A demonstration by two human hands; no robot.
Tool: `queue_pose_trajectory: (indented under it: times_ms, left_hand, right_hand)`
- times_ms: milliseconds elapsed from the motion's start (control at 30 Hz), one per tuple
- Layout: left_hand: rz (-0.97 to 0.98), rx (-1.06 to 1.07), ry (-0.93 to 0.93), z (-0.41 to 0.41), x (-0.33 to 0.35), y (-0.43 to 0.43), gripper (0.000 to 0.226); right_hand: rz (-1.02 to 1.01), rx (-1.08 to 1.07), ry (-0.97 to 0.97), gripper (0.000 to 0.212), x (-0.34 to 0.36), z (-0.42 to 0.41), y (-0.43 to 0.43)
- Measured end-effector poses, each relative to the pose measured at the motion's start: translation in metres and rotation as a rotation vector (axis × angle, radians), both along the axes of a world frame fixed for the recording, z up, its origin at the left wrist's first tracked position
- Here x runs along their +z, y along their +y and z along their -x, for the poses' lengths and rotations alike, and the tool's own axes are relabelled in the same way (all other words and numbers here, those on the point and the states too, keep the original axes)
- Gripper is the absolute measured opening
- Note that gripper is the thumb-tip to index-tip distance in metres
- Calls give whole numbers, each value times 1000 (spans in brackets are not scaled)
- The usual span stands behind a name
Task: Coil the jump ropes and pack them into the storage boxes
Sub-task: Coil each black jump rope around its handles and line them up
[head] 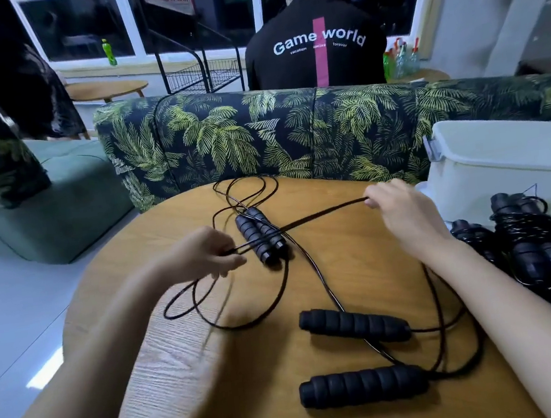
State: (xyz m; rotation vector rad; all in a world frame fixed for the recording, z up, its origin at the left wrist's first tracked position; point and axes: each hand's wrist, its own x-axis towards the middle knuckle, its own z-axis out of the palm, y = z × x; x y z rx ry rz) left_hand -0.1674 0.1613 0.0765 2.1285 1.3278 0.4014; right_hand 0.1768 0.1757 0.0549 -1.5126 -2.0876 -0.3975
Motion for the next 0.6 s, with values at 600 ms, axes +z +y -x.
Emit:
queue_pose_trajectory:
  times_ms: [600]
  left_hand:
    - [-88, 190, -306, -44, 2, -11, 43]
  right_hand:
    - [24, 298, -127, 22, -18, 40, -16]
